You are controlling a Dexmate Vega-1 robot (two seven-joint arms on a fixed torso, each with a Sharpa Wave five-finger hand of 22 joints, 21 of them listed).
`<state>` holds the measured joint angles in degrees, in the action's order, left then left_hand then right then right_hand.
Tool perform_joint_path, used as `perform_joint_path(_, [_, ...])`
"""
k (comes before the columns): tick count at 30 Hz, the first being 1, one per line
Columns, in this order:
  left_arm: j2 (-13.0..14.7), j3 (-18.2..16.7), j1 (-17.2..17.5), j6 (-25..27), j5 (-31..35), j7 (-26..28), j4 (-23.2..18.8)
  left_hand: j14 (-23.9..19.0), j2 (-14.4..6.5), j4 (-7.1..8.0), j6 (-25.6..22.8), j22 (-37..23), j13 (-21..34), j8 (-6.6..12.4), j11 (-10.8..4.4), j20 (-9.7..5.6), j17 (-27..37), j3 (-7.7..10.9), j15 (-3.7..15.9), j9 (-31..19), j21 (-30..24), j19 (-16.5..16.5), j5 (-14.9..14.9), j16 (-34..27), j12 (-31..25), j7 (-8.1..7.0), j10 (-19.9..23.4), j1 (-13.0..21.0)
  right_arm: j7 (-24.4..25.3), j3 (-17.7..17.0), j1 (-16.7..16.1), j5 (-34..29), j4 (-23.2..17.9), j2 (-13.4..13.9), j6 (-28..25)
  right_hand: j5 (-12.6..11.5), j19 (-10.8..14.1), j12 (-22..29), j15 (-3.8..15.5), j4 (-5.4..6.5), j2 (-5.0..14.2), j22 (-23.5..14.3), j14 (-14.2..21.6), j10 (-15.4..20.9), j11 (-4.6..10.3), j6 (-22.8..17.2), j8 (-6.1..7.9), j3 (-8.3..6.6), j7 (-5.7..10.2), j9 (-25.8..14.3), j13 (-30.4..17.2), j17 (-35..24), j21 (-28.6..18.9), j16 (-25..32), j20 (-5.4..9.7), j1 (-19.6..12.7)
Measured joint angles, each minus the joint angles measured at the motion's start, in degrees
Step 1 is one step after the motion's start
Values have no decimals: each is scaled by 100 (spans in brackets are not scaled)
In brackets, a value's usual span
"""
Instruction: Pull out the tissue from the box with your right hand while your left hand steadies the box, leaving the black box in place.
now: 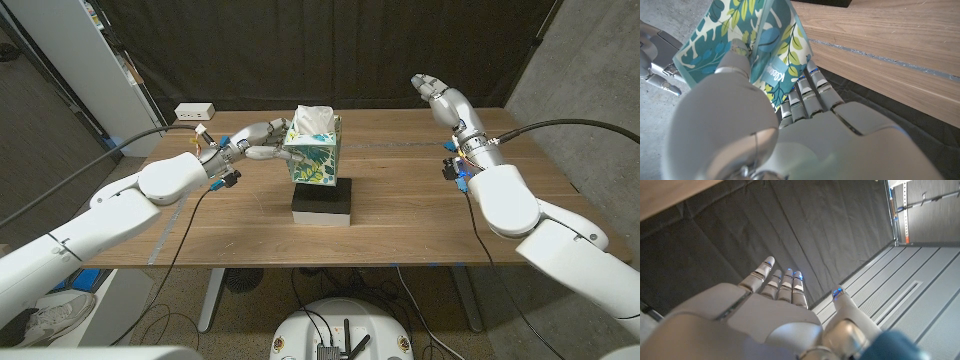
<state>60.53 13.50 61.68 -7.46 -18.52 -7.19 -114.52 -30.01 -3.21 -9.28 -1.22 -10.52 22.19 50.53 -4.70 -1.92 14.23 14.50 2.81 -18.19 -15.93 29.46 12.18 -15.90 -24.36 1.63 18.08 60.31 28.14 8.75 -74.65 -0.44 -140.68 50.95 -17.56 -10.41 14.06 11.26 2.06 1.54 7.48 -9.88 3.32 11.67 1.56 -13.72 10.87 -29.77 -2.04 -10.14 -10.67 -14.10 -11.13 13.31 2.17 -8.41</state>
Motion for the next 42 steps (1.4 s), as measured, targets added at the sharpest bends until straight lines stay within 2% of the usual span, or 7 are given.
perform_joint_path(3, [5,-9,13,0,0,0,-9,-3,0,0,0,-2,6,0,0,0,1,0,3,0,0,0,0,1,0,0,0,0,40,0,0,-395,0,0,-102,0,21,0,-2,5,-6,0,44,42,41,-54,43,-35,51,0,-14,0,0,36,21,-11])
perform_joint_path(4, [8,-14,22,5,0,21,-17,-3,0,0,0,-2,22,0,0,0,2,-1,3,0,0,0,0,3,0,0,0,0,57,393,104,-611,-115,35,-163,0,23,0,-3,15,-21,0,47,41,41,-85,43,-46,37,0,-15,0,0,36,21,-110])
perform_joint_path(9, [11,-27,38,5,0,24,-25,-3,0,-1,0,-3,28,6,0,1,3,-1,3,0,1,-1,0,21,0,0,0,0,66,580,150,-1302,-158,15,-366,0,54,43,7,28,-22,0,74,104,60,-144,43,-59,39,0,-15,-12,-40,70,9,-112])
perform_joint_path(18, [14,-45,57,6,0,25,-33,-3,1,-1,0,-3,28,33,0,9,3,-3,3,-4,2,-10,0,27,0,0,0,1,55,807,162,-2088,-184,-134,-524,0,124,43,10,52,37,0,153,167,60,-174,43,-82,70,0,-14,-16,-40,81,-3,-52])
perform_joint_path(24, [14,-48,59,5,2,25,-35,-3,0,-1,0,-2,28,33,0,10,3,-4,2,-4,2,-10,0,33,0,0,0,0,18,851,129,-2388,-164,-254,-522,0,186,43,-1,52,37,0,205,209,78,-236,43,-82,70,-14,-14,-16,-40,110,18,-53])
perform_joint_path(31, [14,-50,59,5,4,25,-38,0,-17,-12,0,-1,27,55,0,10,3,8,0,-3,20,-10,-1,48,0,0,0,-17,-45,868,111,-2590,-124,-355,-427,25,264,43,21,52,36,0,225,249,38,-266,43,-82,101,-15,-14,-16,-41,131,-106,-53])
perform_joint_path(42, [8,-49,38,17,0,5,-37,-2,-31,4,1,2,27,64,0,11,1,27,2,-3,21,-12,-5,50,0,1,0,-31,-364,897,234,-2740,-67,-489,-168,46,296,43,-1,28,36,-10,267,278,49,-297,43,-8,132,-14,-13,-15,-84,131,-201,-53])
